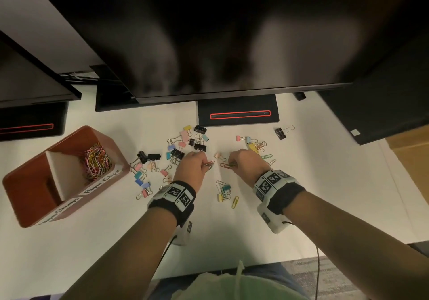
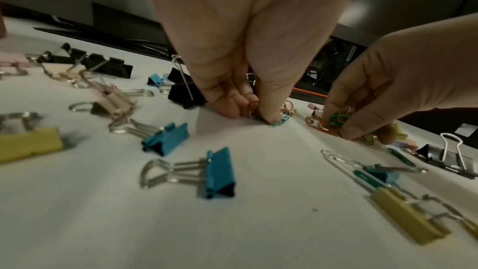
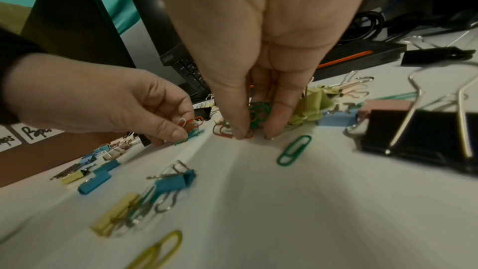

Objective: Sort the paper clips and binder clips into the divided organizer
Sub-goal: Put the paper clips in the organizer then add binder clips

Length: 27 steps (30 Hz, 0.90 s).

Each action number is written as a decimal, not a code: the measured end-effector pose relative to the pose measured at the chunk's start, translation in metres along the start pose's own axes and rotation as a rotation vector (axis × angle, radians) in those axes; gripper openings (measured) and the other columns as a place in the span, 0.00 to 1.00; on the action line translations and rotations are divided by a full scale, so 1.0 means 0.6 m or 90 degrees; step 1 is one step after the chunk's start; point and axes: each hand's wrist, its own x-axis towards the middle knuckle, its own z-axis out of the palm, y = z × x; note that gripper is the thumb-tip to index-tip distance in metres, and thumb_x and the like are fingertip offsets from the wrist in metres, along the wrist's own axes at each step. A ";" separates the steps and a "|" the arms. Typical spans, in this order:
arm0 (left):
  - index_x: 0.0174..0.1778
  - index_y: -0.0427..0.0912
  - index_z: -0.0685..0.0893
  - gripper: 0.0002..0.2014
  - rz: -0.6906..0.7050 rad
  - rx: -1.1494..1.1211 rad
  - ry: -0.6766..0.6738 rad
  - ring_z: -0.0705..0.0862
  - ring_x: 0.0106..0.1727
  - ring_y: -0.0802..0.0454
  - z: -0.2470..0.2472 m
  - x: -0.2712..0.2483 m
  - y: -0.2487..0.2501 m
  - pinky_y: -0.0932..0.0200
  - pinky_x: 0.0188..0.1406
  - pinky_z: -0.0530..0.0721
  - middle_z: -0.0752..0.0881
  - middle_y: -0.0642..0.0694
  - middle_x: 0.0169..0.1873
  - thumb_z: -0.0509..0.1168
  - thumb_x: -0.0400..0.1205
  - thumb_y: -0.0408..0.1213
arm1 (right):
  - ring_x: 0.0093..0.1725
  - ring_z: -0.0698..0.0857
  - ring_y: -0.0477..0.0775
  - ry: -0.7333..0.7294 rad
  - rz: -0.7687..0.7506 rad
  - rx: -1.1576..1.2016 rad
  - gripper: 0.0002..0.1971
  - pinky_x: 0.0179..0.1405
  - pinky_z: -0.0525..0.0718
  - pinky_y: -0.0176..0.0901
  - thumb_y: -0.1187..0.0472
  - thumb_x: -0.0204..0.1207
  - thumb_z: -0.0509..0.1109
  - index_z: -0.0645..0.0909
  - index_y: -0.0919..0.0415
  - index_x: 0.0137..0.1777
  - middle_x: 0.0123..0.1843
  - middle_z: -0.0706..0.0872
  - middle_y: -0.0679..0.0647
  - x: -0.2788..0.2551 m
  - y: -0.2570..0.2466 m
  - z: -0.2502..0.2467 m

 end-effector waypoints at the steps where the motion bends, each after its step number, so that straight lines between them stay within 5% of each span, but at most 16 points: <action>1: 0.46 0.40 0.81 0.04 0.000 -0.001 -0.001 0.80 0.46 0.46 0.000 -0.001 -0.002 0.57 0.43 0.78 0.80 0.45 0.41 0.66 0.79 0.36 | 0.48 0.84 0.58 -0.005 -0.001 -0.003 0.11 0.53 0.86 0.50 0.66 0.78 0.63 0.83 0.60 0.56 0.51 0.86 0.58 0.000 0.003 0.000; 11: 0.55 0.40 0.84 0.12 -0.042 -0.132 -0.008 0.85 0.49 0.49 -0.007 -0.006 -0.011 0.55 0.55 0.83 0.88 0.44 0.47 0.70 0.77 0.35 | 0.46 0.84 0.58 -0.016 -0.024 -0.033 0.10 0.50 0.85 0.47 0.65 0.79 0.60 0.83 0.63 0.53 0.50 0.86 0.59 -0.004 0.007 -0.004; 21: 0.55 0.37 0.84 0.10 0.003 0.023 -0.023 0.81 0.51 0.45 0.002 -0.006 0.012 0.56 0.57 0.79 0.78 0.41 0.52 0.64 0.81 0.34 | 0.48 0.83 0.57 -0.005 -0.060 -0.028 0.10 0.52 0.84 0.47 0.69 0.77 0.60 0.84 0.63 0.50 0.52 0.84 0.59 -0.014 0.002 0.001; 27: 0.57 0.37 0.80 0.10 0.033 0.096 -0.061 0.80 0.56 0.45 -0.004 -0.011 0.001 0.55 0.54 0.79 0.82 0.40 0.53 0.60 0.83 0.35 | 0.47 0.85 0.58 0.016 -0.052 0.025 0.08 0.52 0.85 0.50 0.65 0.77 0.63 0.84 0.63 0.49 0.48 0.88 0.58 -0.019 -0.001 -0.011</action>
